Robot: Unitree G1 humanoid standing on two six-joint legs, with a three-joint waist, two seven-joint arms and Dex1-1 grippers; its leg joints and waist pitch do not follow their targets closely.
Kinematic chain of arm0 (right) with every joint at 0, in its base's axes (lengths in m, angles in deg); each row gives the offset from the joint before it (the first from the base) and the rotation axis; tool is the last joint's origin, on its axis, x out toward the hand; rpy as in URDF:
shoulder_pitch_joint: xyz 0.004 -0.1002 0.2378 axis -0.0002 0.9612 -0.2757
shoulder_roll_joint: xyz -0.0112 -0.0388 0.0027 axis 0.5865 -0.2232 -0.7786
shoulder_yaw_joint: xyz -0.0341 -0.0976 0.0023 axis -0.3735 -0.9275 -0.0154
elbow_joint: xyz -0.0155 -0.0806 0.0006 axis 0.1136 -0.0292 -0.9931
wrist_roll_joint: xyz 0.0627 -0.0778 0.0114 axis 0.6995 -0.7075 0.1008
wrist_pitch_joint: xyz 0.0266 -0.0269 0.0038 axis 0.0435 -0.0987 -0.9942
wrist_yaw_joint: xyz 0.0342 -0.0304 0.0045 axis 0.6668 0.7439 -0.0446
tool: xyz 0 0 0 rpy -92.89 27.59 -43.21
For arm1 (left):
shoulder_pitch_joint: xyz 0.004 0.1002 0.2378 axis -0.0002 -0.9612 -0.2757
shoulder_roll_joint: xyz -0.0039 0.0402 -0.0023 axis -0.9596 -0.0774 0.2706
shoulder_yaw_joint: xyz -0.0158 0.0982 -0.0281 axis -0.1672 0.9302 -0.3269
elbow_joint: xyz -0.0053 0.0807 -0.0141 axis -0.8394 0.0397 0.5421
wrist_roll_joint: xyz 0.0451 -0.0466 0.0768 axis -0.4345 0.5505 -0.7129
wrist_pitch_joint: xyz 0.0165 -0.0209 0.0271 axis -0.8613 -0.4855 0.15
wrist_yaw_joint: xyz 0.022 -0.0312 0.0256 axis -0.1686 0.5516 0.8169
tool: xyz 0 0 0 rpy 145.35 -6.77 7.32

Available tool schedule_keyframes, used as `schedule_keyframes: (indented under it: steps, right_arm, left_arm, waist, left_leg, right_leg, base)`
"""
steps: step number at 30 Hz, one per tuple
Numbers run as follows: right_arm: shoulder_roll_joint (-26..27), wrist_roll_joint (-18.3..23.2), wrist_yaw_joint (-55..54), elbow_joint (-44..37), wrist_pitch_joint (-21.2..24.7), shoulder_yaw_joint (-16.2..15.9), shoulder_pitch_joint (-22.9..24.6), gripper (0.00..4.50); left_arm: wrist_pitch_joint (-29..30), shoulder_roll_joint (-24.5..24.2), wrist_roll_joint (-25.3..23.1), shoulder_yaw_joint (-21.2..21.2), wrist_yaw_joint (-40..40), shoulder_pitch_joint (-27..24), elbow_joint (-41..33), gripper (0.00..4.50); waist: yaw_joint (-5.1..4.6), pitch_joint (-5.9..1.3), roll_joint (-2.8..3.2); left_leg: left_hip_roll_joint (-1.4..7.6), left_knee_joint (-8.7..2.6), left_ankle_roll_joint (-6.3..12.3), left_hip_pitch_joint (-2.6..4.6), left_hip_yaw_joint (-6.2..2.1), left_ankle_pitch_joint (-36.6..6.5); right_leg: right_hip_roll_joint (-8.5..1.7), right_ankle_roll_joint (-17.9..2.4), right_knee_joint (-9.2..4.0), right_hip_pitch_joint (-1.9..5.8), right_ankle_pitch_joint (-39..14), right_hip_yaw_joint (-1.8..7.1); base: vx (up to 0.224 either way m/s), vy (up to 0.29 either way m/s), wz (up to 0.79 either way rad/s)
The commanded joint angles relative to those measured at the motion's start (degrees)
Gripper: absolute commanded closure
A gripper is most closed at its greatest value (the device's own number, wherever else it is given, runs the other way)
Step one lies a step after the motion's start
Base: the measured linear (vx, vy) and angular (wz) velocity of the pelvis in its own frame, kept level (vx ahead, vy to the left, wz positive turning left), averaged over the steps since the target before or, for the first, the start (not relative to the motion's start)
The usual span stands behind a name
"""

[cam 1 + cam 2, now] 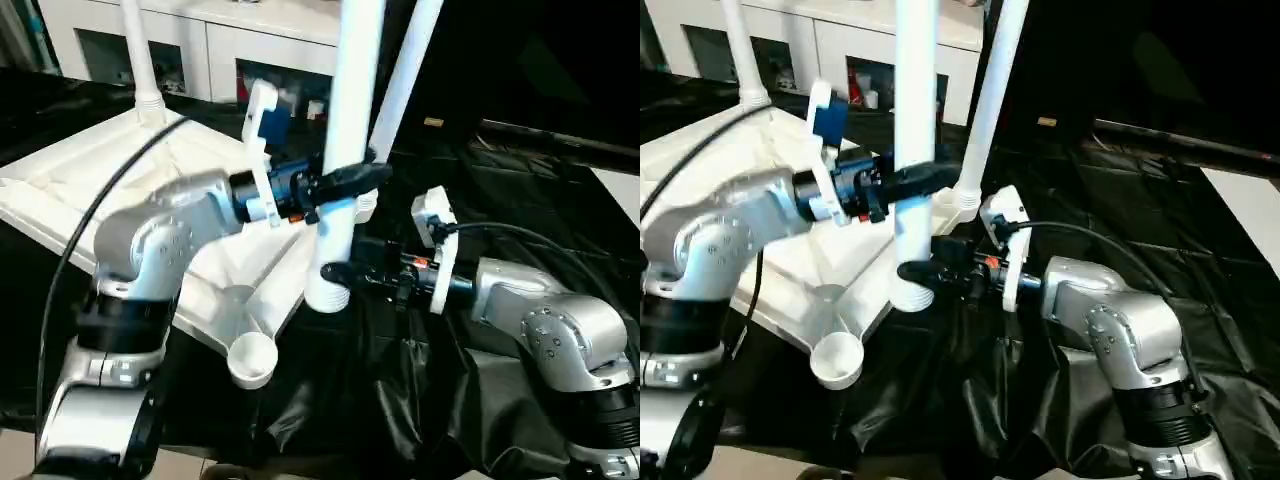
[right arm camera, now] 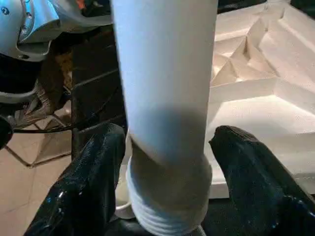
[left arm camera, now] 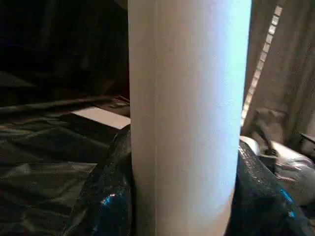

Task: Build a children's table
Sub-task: Pick table leg

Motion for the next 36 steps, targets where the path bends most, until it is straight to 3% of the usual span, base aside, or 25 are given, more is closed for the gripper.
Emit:
schedule_keyframes:
  steps: [1,6,14,25,36]
  right_arm:
    - [-0.2,0.3,0.4,0.7,0.4,-0.5,-0.9,1.42]
    - [0.3,-0.1,1.5,1.7,0.3,-1.0,-2.1,1.42]
    - [-0.7,0.4,3.4,1.3,0.9,-1.8,-2.0,1.42]
    - [0.3,0.8,3.8,1.9,0.9,-1.4,-1.6,2.35]
    - [1.1,1.1,3.5,1.7,0.7,-0.6,-0.9,2.54]
  left_arm:
    - [0.2,-0.1,1.2,1.8,2.2,0.7,-1.4,2.63]
    - [-0.3,-0.4,-0.2,4.0,4.7,0.4,-2.0,2.63]
    - [-1.1,0.0,-0.6,3.9,5.4,1.2,-0.7,2.64]
    - [-1.3,0.4,-0.7,3.8,5.8,1.0,-1.0,2.64]
    - [-0.6,1.1,-1.0,2.6,3.0,0.4,-0.2,2.64]
  waist:
    - [-0.25,-3.92,1.17]
    - [-0.2,-3.92,1.13]
    - [-0.14,-3.9,1.02]
    - [-0.1,-3.98,1.09]
    - [-0.09,-4.0,1.3]
  left_leg:
    - [3.1,-4.26,-3.52,0.91,-1.05,-7.1]
    - [3.15,-4.26,-3.45,0.92,-1.01,-7.3]
    - [3.13,-4.23,-3.44,0.85,-1.0,-7.1]
    - [3.11,-4.16,-3.33,0.88,-0.99,-6.9]
    - [3.14,-4.2,-3.58,0.9,-1.06,-7.2]
  right_leg:
    - [-5.38,-7.4,-4.14,2.53,-9.1,3.28]
    - [-5.44,-7.8,-4.09,2.56,-8.8,3.31]
    - [-5.47,-7.5,-4.13,2.66,-9.4,3.32]
    - [-5.47,-8.0,-4.03,2.69,-8.6,3.3]
    - [-5.45,-8.2,-4.0,2.7,-8.2,3.26]
  base:
    - [0.0,0.0,0.0]
    - [0.0,0.0,0.0]
    - [0.0,0.0,0.0]
    - [0.0,0.0,0.0]
    - [0.0,0.0,0.0]
